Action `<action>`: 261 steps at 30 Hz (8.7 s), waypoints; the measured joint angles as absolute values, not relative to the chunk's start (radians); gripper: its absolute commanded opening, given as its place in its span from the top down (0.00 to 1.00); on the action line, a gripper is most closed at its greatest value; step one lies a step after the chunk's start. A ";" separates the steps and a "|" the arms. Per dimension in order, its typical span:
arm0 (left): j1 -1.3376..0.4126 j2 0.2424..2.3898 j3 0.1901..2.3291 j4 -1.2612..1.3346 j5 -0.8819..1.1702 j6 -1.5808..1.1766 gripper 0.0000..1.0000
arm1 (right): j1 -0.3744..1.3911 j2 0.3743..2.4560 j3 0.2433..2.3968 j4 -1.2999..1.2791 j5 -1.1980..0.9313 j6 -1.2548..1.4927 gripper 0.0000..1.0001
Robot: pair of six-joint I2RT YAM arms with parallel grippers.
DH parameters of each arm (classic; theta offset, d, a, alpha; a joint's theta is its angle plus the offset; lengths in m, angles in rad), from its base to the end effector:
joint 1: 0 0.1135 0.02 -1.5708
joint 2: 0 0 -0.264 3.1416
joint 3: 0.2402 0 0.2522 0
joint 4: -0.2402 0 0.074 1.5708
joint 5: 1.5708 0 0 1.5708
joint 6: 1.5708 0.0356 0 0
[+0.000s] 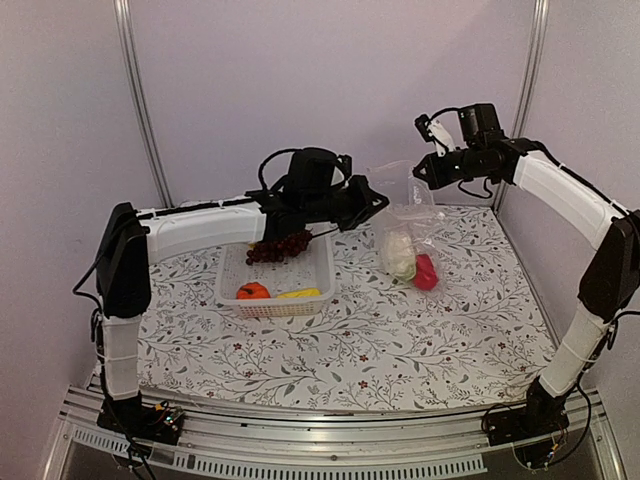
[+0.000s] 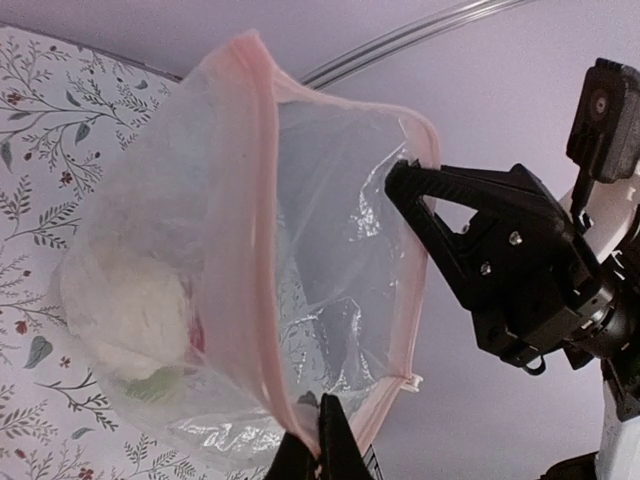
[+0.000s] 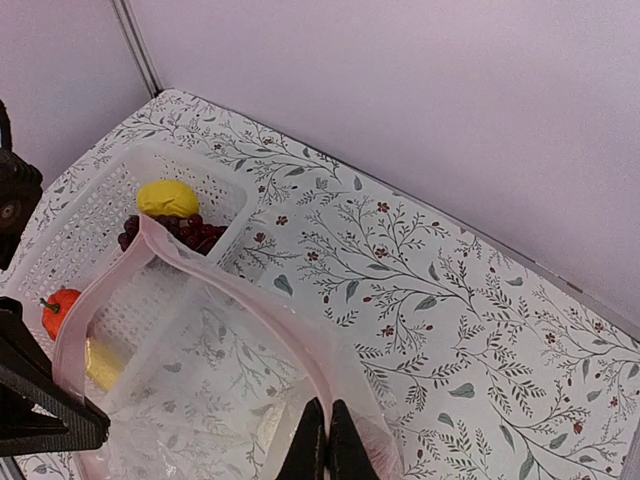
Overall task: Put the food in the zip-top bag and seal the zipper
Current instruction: Adjust the zipper food storage bag at the center of the board, then adjust the fake fruit in the bin, then pick up the fake fruit from the bin, then place the fake fruit in the zipper food storage bag.
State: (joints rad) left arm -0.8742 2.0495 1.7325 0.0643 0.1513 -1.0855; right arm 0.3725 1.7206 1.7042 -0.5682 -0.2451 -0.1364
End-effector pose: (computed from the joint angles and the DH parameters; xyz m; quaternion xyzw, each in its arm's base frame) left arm 0.3159 -0.3860 0.3012 -0.0371 0.7888 -0.5404 0.2906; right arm 0.3655 0.1521 0.3706 -0.2761 0.8316 0.1623 0.4539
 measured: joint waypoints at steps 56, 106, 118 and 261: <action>-0.713 1.645 1.455 -0.449 -0.496 -0.203 0.04 | 0.325 1.637 1.582 -0.566 -0.381 -0.260 1.00; -0.619 2.111 1.670 -0.812 0.068 -0.139 0.22 | 0.325 1.608 1.468 -0.514 -0.466 -0.282 1.00; -0.560 1.954 1.568 -0.727 0.118 -0.068 0.19 | 0.325 1.608 1.459 -0.508 -0.467 -0.282 1.00; -0.803 2.288 1.849 0.349 0.590 -1.610 0.58 | 0.421 1.643 1.633 -0.623 -0.402 -0.267 1.00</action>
State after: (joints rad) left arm -0.8028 2.2875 1.8488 0.3489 0.5896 -1.6096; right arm 0.4206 1.6432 1.6333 -0.6231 -0.4015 -0.2668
